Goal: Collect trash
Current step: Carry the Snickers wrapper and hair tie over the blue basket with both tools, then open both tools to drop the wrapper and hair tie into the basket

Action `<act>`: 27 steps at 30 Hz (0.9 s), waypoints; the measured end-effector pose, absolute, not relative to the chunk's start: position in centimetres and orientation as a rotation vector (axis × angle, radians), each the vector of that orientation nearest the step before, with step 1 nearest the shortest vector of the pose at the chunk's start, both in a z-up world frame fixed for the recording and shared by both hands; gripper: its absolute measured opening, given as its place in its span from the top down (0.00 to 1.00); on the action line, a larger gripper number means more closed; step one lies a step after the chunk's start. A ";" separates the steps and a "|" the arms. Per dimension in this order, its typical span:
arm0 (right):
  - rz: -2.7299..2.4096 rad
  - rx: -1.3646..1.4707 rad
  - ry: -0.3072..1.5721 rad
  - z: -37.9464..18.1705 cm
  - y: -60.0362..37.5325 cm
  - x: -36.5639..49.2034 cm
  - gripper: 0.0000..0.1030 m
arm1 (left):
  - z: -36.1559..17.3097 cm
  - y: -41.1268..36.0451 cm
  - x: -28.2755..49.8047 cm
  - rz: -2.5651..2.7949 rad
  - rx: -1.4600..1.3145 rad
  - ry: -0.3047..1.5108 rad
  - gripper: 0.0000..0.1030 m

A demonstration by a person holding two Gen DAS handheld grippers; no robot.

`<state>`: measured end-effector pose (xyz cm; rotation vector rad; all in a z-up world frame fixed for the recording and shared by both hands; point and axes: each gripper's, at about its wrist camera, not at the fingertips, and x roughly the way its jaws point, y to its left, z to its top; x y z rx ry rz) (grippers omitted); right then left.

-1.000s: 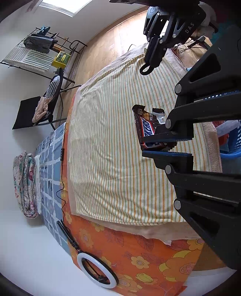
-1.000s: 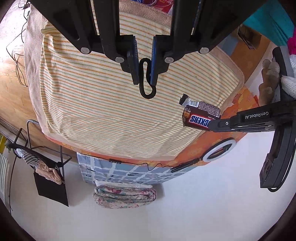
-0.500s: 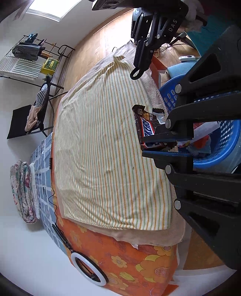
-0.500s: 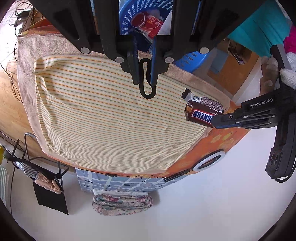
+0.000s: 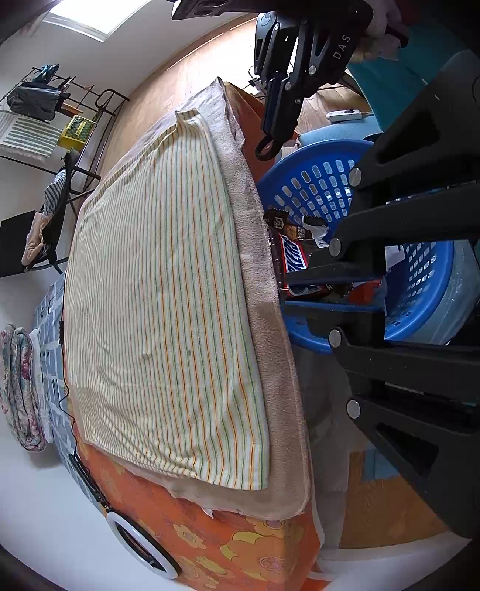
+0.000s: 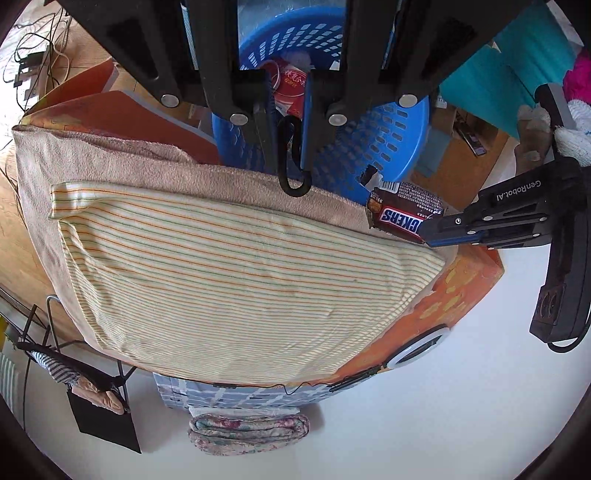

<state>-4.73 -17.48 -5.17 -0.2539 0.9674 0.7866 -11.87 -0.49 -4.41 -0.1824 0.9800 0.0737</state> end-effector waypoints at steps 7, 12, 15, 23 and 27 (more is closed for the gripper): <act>0.797 -0.272 1.008 -7.2 -17.4 -5.9 0.90 | -6.5 -1.2 -12.6 0.072 -0.166 1.026 0.94; 0.794 -0.280 1.038 -8.5 -17.5 -6.3 0.90 | -7.6 -1.7 -12.8 0.073 -0.141 1.052 0.94; 0.792 -0.280 1.053 -9.1 -17.6 -6.3 0.90 | -8.2 -1.9 -12.8 0.072 -0.141 1.069 0.94; 0.779 -0.286 1.075 -10.0 -17.6 -6.2 0.87 | -9.3 -2.3 -12.6 0.072 -0.131 1.106 0.94; 0.772 -0.283 1.086 -10.4 -17.6 -6.0 0.84 | -9.7 -2.5 -12.6 0.071 -0.123 1.121 0.94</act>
